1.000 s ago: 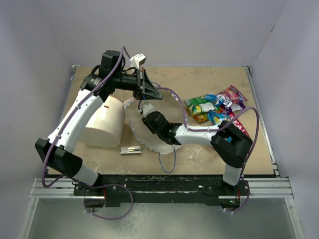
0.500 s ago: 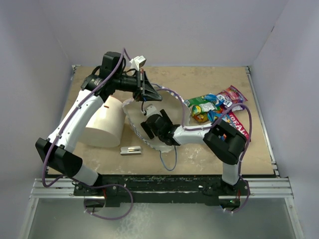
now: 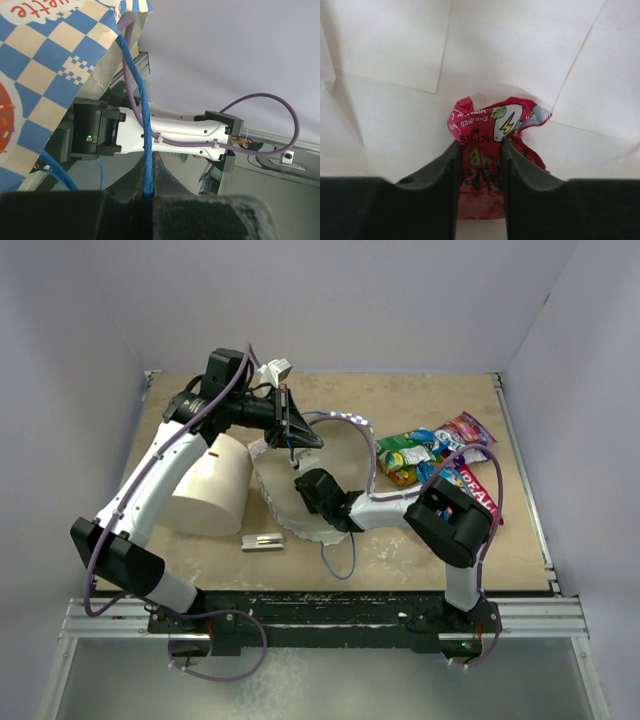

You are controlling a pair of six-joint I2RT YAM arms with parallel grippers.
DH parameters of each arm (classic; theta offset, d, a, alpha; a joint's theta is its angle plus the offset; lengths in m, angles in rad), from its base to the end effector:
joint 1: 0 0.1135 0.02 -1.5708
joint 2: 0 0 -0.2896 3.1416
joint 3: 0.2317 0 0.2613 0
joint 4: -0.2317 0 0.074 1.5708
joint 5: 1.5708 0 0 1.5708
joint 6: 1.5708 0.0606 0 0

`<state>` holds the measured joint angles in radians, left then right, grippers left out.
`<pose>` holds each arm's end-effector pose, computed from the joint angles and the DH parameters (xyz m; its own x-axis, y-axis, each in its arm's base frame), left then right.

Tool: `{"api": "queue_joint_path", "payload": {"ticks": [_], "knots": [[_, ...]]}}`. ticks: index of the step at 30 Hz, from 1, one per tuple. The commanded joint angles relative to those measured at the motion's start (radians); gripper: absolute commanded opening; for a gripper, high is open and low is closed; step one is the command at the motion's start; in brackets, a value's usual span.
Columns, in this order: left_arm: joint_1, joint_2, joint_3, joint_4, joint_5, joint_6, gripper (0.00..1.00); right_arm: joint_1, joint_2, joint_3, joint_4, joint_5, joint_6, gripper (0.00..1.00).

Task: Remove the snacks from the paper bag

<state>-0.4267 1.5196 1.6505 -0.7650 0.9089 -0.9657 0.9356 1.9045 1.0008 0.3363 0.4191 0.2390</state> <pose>0.2889 -0.1839 0.4295 -0.9918 -0.1044 -0.0739 0.0302 0.3703 -0.9284 0.2741 0.3302 0.1549 -0.4357 -0.2266 -0.8711 -0.4411 0.8974 -0.0129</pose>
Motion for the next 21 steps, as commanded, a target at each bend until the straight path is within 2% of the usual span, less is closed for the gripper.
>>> {"api": "queue_joint_path", "payload": {"ticks": [1, 2, 4, 14, 21], "knots": [[-0.004, -0.055, -0.011, 0.007, 0.003, 0.014, 0.00, -0.003, 0.018, 0.025, -0.051, -0.103, -0.046, 0.23], [-0.003, -0.058, -0.015, 0.007, 0.001, 0.015, 0.00, -0.001, 0.014, 0.043, -0.059, -0.115, -0.071, 0.17], [-0.003, -0.059, -0.019, 0.006, -0.003, 0.016, 0.00, 0.005, -0.007, 0.054, -0.052, -0.132, -0.111, 0.13], [-0.003, -0.072, 0.002, 0.118, 0.000, -0.064, 0.00, 0.064, -0.180, 0.028, -0.074, -0.195, -0.265, 0.01], [-0.003, -0.070, 0.018, 0.146, -0.021, -0.067, 0.00, 0.081, -0.328, -0.046, -0.142, -0.216, -0.286, 0.00]]}}
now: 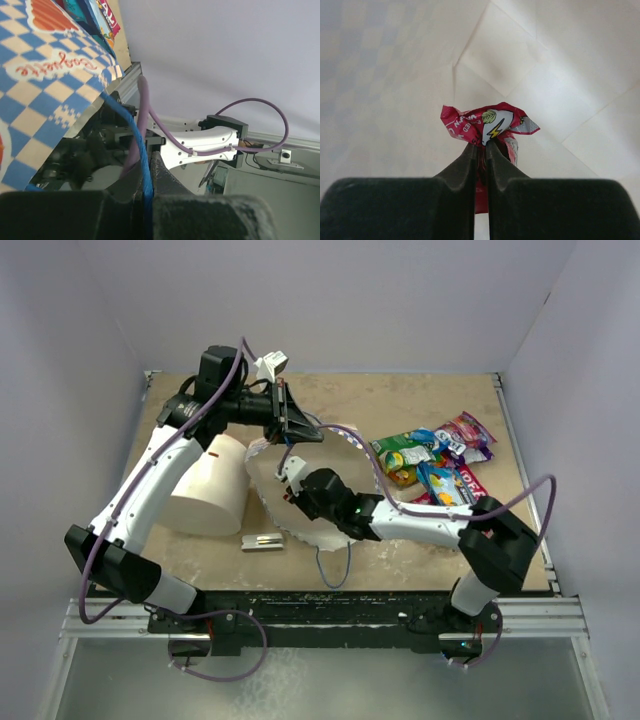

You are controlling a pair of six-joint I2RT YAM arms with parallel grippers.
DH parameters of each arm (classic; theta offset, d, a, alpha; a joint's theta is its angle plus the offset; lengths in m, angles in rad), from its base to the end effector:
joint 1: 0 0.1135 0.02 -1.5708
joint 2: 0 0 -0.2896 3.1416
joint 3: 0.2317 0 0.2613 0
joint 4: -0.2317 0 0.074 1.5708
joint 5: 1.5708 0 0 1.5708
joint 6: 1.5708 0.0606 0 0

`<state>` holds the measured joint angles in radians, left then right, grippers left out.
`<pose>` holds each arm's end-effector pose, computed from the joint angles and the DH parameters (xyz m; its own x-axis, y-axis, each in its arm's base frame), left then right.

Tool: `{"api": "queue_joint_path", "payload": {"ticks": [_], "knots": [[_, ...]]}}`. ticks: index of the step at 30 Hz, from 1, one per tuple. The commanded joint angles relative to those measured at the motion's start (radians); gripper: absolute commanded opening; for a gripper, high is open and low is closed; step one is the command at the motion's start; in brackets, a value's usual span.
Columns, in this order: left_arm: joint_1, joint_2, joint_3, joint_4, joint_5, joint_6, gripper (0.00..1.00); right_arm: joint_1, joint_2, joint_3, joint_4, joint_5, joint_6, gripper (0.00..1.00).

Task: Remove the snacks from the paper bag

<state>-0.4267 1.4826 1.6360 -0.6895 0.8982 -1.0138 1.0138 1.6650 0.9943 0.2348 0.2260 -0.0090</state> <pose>0.2833 -0.1809 0.4430 -0.9843 -0.1334 -0.1153 0.0652 0.3321 -0.9410 0.2253 0.3361 0.2346 -0.2167 -0.3646 -0.9056 -0.7219 0.6844 -0.1028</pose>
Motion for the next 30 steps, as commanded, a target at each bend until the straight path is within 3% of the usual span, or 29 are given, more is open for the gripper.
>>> {"api": "queue_joint_path", "payload": {"ticks": [1, 13, 17, 22, 30], "knots": [[-0.003, -0.034, 0.033, 0.073, -0.013, -0.019, 0.00, 0.004, -0.120, -0.049, -0.049, -0.029, -0.041, 0.00], [-0.001, -0.018, 0.025, 0.200, -0.023, -0.108, 0.00, 0.014, -0.452, -0.134, -0.122, -0.214, -0.048, 0.00], [-0.003, -0.005, 0.026, 0.253, 0.002, -0.158, 0.00, 0.014, -0.577, -0.066, -0.185, -0.134, -0.036, 0.00], [-0.003, -0.025, -0.005, 0.411, 0.025, -0.324, 0.00, 0.014, -0.654, 0.095, -0.296, 0.010, -0.026, 0.00], [-0.003, 0.014, -0.002, 0.577, 0.046, -0.482, 0.00, 0.014, -0.718, 0.278, -0.301, 0.244, -0.021, 0.00]]}}
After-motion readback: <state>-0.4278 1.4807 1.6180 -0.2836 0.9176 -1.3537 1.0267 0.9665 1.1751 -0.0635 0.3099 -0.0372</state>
